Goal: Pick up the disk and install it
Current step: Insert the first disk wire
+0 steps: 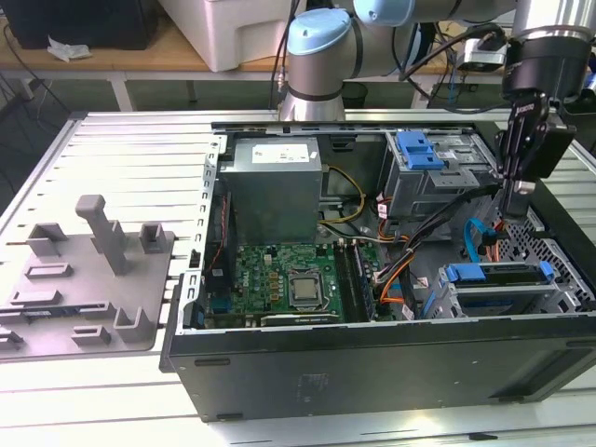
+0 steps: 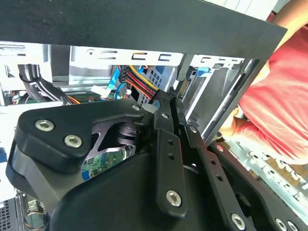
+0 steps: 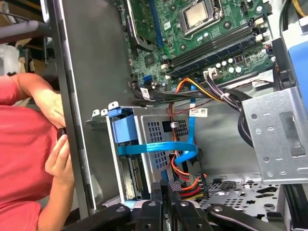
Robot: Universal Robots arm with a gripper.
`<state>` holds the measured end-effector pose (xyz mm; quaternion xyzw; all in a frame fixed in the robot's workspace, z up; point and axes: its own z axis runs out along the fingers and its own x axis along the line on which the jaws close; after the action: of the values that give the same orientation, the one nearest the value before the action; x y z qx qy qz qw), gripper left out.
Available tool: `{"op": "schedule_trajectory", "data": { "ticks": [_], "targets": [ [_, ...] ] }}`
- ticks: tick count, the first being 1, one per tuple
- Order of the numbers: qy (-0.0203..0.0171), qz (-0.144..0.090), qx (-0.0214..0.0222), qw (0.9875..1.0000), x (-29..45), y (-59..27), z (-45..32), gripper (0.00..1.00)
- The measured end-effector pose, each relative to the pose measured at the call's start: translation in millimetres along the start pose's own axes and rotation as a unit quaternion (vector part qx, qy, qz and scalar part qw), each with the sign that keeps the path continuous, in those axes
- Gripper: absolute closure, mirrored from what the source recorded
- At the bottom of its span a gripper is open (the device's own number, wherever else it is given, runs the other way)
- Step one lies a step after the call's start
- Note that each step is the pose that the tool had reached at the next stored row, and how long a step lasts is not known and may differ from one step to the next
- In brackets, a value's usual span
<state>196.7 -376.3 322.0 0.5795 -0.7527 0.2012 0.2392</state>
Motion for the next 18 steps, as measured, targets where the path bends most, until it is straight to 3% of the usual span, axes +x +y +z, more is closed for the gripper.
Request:
{"op": "schedule_trajectory", "data": {
  "ticks": [9,13,18],
  "targets": [
    [-0.0192,0.004,0.0045,0.9998,11.1,7.9,3.5,0.84],
    [-0.0332,0.006,0.0069,0.9994,20.0,9.6,8.2,0.84],
    [-0.0407,0.008,0.0093,0.9991,28.1,11.1,11.5,0.84]
  ]
}}
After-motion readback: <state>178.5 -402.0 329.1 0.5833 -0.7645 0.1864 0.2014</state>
